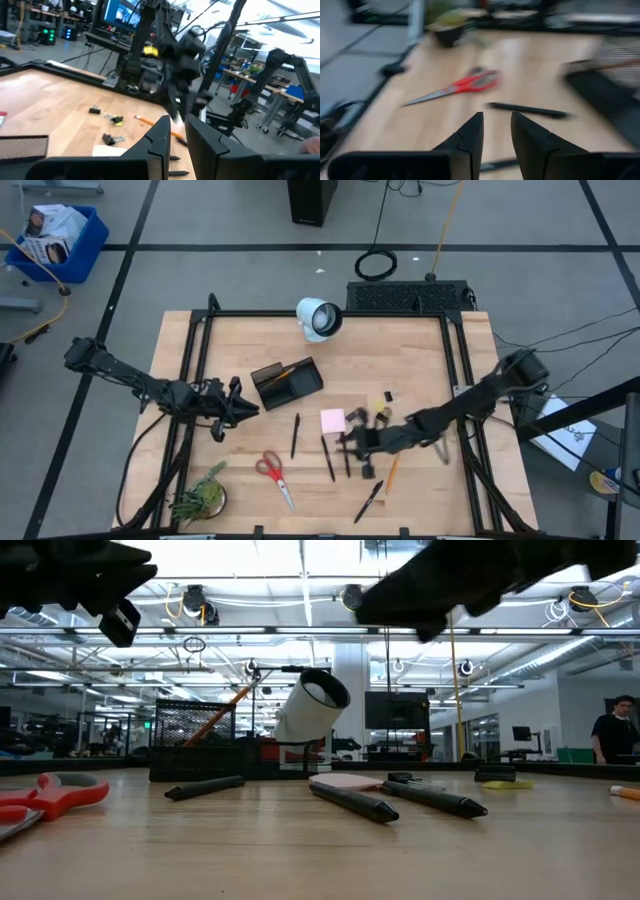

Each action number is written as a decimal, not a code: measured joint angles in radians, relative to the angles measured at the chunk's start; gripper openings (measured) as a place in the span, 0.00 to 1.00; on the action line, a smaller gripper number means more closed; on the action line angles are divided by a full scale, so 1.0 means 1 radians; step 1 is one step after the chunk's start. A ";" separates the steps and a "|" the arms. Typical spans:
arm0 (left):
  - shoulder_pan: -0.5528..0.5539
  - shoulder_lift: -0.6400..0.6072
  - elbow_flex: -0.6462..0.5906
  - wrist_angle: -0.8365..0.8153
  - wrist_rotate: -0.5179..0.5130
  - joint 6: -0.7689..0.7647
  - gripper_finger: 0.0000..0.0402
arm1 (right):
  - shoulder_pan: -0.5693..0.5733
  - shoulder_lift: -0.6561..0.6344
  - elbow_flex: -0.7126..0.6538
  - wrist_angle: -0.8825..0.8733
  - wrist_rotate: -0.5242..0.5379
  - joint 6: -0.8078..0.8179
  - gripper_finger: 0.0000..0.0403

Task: Pick and place office supplies into organizer
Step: Put the black binder clip into the black desk organizer

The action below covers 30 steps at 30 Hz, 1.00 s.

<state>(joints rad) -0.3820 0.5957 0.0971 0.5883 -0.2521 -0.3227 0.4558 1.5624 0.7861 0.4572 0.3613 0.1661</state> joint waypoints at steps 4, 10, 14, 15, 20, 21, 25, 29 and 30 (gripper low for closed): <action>0.000 0.003 0.000 -0.016 -0.023 -0.022 0.16 | 0.039 -0.169 -0.092 -0.067 0.158 0.093 0.22; 0.000 0.027 0.000 -0.017 -0.069 -0.023 0.16 | 0.079 -0.344 -0.219 -0.105 0.262 0.104 0.22; 0.000 0.044 0.000 -0.017 -0.073 -0.028 0.16 | 0.100 -0.408 -0.330 -0.136 0.236 0.018 0.22; 0.000 0.048 0.000 -0.017 -0.073 -0.028 0.16 | 0.099 -0.419 -0.357 -0.132 0.240 0.007 0.22; 0.000 0.062 0.000 -0.013 -0.090 -0.029 0.16 | 0.085 -0.436 -0.483 -0.027 0.262 0.096 0.22; 0.000 0.062 -0.001 -0.016 -0.093 -0.029 0.16 | 0.085 -0.437 -0.505 0.019 0.262 0.119 0.22; 0.000 0.073 -0.001 -0.018 -0.113 -0.031 0.16 | 0.090 -0.437 -0.579 0.145 0.266 0.145 0.22; 0.000 0.090 -0.001 -0.017 -0.116 -0.039 0.16 | 0.093 -0.437 -0.595 0.098 0.265 0.218 0.22; 0.000 0.094 -0.001 -0.017 -0.116 -0.039 0.16 | 0.096 -0.435 -0.596 0.070 0.265 0.223 0.22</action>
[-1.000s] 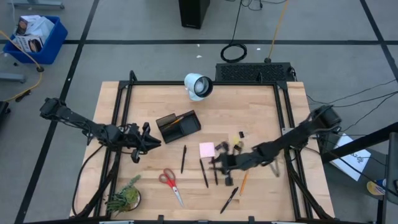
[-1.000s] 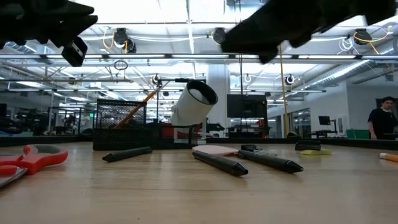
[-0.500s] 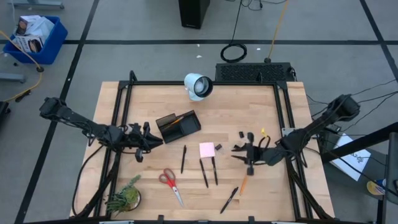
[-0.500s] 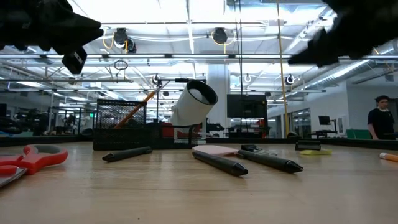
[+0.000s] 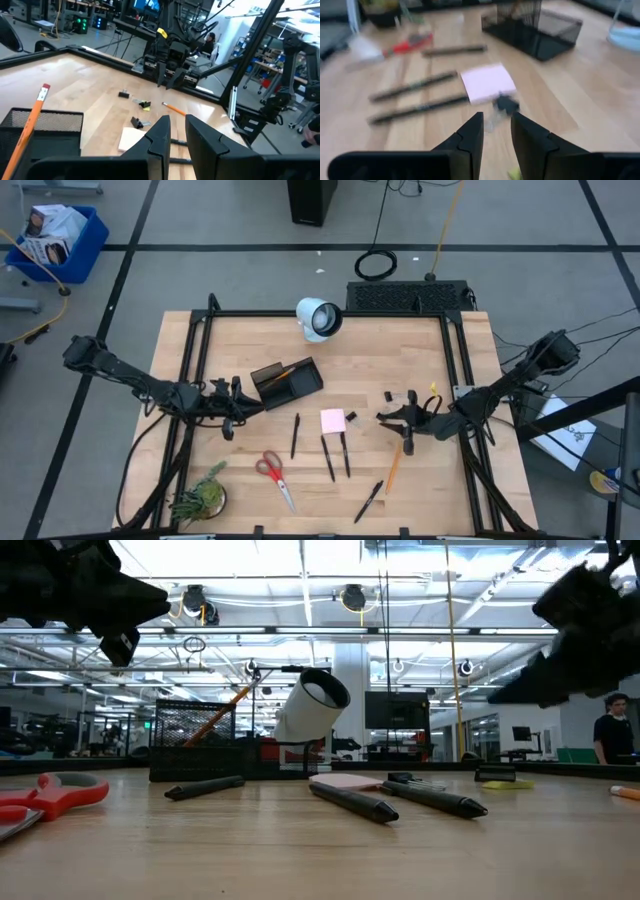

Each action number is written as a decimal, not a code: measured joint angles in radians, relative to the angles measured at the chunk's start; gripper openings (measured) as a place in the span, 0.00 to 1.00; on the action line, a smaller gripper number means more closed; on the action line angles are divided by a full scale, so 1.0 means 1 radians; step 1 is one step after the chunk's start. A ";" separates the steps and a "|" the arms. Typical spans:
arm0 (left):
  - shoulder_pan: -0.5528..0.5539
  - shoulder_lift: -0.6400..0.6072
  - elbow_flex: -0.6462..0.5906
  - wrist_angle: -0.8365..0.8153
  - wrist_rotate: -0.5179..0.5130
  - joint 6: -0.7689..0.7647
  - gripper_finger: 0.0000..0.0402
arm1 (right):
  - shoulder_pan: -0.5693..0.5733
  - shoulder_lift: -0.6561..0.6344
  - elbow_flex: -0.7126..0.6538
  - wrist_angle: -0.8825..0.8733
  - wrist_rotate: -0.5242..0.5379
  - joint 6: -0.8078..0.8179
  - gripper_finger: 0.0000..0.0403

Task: Pick and place office supplies into organizer
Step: Put the black binder clip into the black desk organizer

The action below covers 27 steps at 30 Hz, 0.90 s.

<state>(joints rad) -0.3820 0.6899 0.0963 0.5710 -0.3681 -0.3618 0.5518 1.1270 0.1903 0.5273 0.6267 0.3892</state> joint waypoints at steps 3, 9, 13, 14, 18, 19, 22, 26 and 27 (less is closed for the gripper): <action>0.000 0.013 0.000 0.001 0.000 0.000 0.16 | 0.001 0.015 -0.001 -0.016 0.000 -0.002 0.22; 0.001 0.019 0.000 0.005 -0.001 0.000 0.16 | 0.000 0.025 0.000 0.040 0.001 -0.014 0.22; 0.001 0.015 0.000 0.047 0.009 0.051 0.16 | 0.000 0.025 0.000 0.037 0.001 0.020 0.22; 0.001 0.008 0.000 0.056 0.020 0.073 0.16 | 0.000 0.025 0.000 0.038 0.001 0.014 0.22; 0.001 -0.048 0.000 0.064 0.050 0.149 0.16 | 0.000 0.025 0.000 0.040 0.001 0.020 0.22; 0.001 -0.068 0.000 0.054 0.050 0.169 0.16 | 0.000 0.025 0.000 0.042 0.001 0.021 0.22; 0.001 -0.140 0.000 0.015 0.050 0.196 0.16 | 0.000 0.025 0.001 0.045 0.001 0.045 0.22; 0.001 -0.252 0.000 -0.080 0.051 0.205 0.16 | 0.001 0.025 0.001 0.045 -0.001 0.056 0.22; 0.001 -0.280 0.000 -0.113 0.051 0.205 0.16 | 0.004 0.025 0.001 0.045 -0.001 0.056 0.22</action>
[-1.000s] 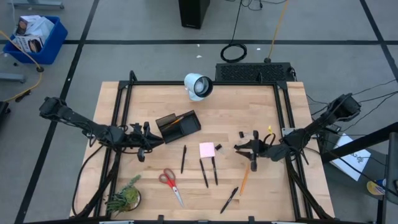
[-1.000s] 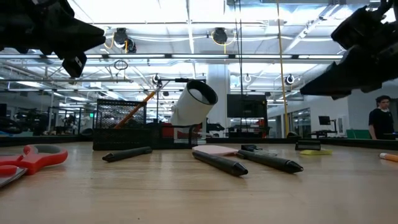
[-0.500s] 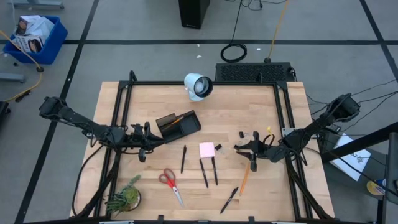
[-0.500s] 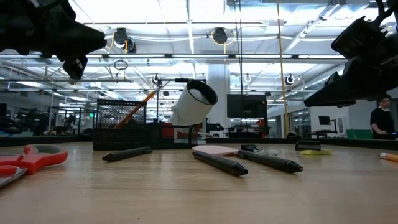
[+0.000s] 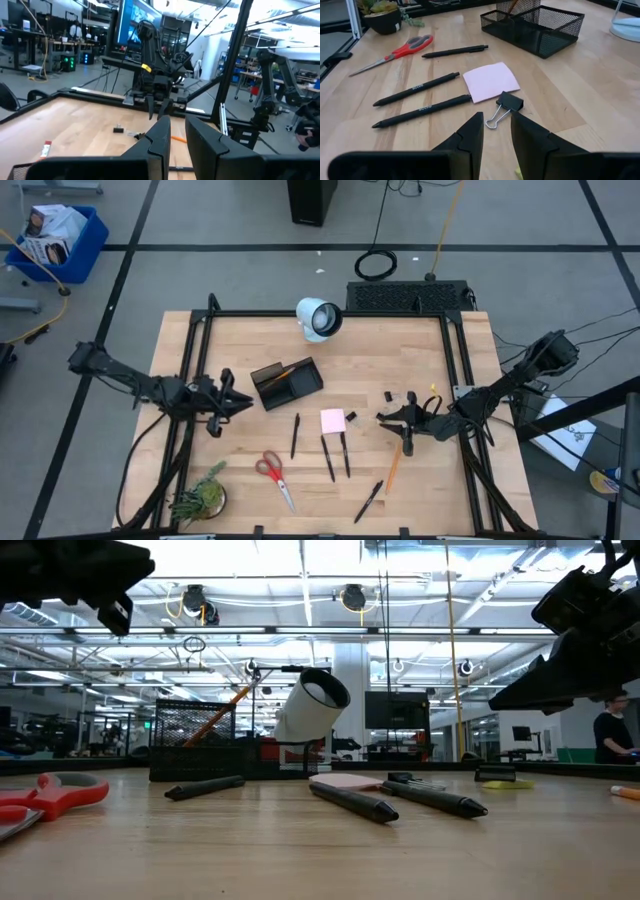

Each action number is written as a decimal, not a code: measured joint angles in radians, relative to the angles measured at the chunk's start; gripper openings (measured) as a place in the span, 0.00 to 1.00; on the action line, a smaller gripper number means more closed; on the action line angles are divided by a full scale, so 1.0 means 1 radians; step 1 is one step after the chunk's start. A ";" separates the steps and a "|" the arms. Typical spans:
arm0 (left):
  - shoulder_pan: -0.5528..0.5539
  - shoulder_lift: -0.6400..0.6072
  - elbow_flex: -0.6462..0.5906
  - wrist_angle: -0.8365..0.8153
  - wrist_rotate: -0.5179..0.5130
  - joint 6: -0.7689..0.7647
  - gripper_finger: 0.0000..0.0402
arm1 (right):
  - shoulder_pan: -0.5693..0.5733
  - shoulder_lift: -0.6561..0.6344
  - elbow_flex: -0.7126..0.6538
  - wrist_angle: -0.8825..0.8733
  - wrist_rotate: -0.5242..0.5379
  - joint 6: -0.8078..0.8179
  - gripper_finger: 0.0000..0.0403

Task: Pick and place office supplies into organizer
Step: Put the black binder clip into the black desk organizer

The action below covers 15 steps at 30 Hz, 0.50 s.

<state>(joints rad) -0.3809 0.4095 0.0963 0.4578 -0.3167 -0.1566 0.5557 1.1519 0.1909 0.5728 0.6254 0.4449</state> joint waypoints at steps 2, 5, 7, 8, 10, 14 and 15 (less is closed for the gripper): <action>0.000 -0.060 0.000 -0.057 0.000 0.004 0.16 | 0.006 0.000 0.000 0.000 0.001 0.000 0.22; 0.000 -0.139 0.000 -0.132 0.001 0.014 0.16 | 0.009 0.000 0.000 0.000 0.001 0.007 0.22; 0.000 -0.179 0.000 -0.176 0.001 0.019 0.16 | 0.009 0.000 0.000 0.000 0.002 0.017 0.22; 0.000 -0.194 0.000 -0.194 0.001 0.022 0.16 | 0.009 0.000 0.000 0.002 0.002 0.025 0.22; 0.000 -0.209 0.000 -0.208 0.001 0.021 0.16 | 0.008 0.000 0.000 0.006 0.005 0.043 0.22; 0.000 -0.207 0.000 -0.217 0.001 0.016 0.16 | 0.008 0.000 0.000 0.055 0.067 0.098 0.22; 0.000 -0.207 0.000 -0.217 0.001 0.016 0.16 | 0.008 0.000 0.000 0.076 0.086 0.115 0.22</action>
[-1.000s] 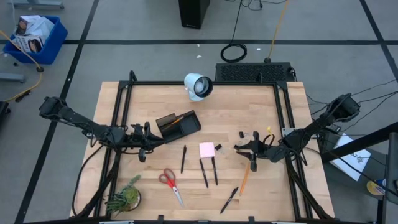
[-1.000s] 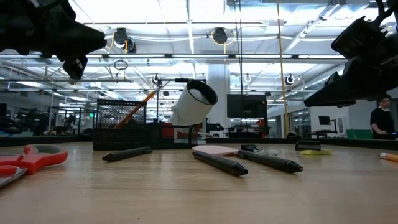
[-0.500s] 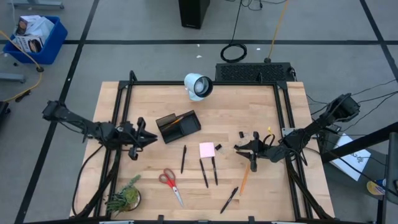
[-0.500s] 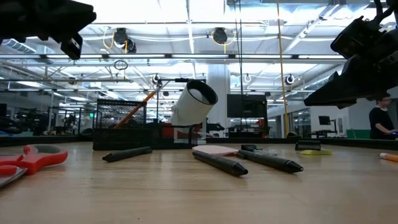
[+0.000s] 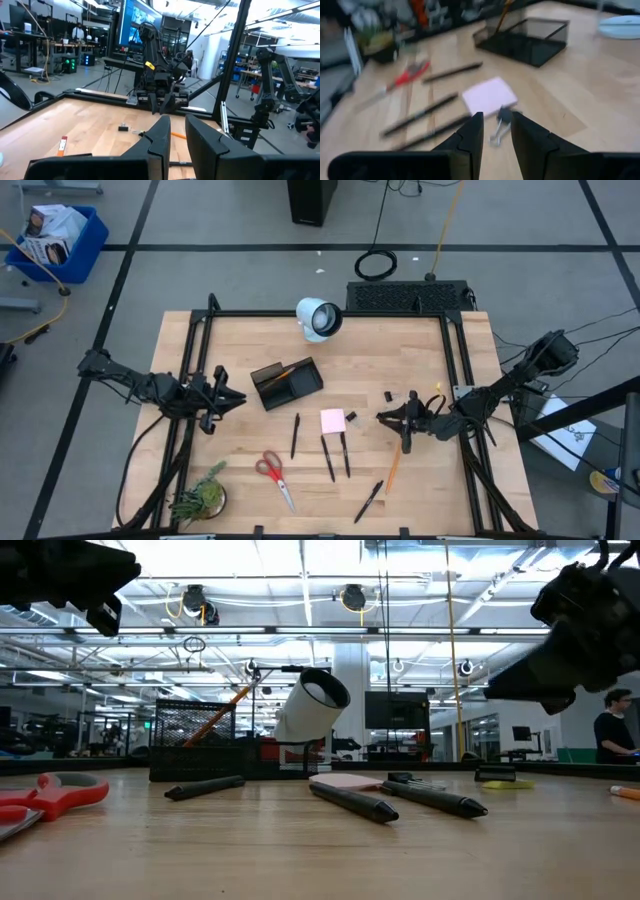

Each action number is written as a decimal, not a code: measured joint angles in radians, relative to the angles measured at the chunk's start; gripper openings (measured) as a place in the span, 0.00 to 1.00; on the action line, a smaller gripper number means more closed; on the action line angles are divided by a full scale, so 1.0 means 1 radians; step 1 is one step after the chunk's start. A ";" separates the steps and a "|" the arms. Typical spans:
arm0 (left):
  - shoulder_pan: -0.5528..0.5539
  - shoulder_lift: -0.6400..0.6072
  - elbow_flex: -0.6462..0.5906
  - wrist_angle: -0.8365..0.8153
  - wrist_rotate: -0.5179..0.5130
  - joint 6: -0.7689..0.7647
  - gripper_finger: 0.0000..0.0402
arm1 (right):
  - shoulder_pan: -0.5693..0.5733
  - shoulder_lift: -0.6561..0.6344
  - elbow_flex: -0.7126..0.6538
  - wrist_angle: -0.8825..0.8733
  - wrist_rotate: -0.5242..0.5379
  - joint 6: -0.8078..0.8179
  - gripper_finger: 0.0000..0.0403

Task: Pick and place office supplies into organizer
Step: Put the black binder clip into the black desk organizer

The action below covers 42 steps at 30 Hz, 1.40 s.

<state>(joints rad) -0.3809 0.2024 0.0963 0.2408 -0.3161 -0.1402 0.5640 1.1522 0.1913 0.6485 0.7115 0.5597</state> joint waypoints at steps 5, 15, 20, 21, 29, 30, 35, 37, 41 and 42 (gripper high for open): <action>0.000 0.000 0.000 0.000 0.000 0.000 0.16 | 0.000 0.000 0.000 0.055 0.149 0.128 0.22; 0.000 0.000 0.000 0.000 0.000 0.005 0.16 | -0.018 0.012 0.016 0.183 0.182 0.078 0.22; 0.000 0.000 0.000 -0.001 0.000 0.005 0.16 | -0.018 0.040 0.016 0.272 0.295 0.187 0.22; 0.000 0.000 0.000 -0.001 0.000 0.005 0.16 | -0.029 0.048 0.019 0.286 0.309 0.198 0.23; 0.000 0.000 0.000 -0.003 0.000 0.004 0.16 | -0.151 0.121 0.123 0.282 0.282 0.288 0.38; 0.000 0.000 0.000 -0.004 0.000 0.004 0.16 | -0.164 0.135 0.145 0.283 0.283 0.287 0.41; 0.000 0.000 0.000 -0.003 0.000 0.004 0.16 | -0.220 0.214 0.222 0.253 0.282 0.321 0.57; 0.000 0.000 0.000 -0.005 0.000 0.003 0.16 | -0.248 0.251 0.255 0.170 0.287 0.370 0.63; 0.000 0.000 0.000 -0.005 0.000 0.003 0.16 | -0.318 0.354 0.405 -0.213 0.330 0.703 0.76; 0.000 0.000 0.000 -0.005 0.000 0.002 0.16 | -0.325 0.384 0.449 -0.338 0.339 0.834 0.78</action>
<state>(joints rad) -0.3809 0.2024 0.0963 0.2363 -0.3161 -0.1378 0.2391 1.5360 0.6408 0.3109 1.0503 1.3941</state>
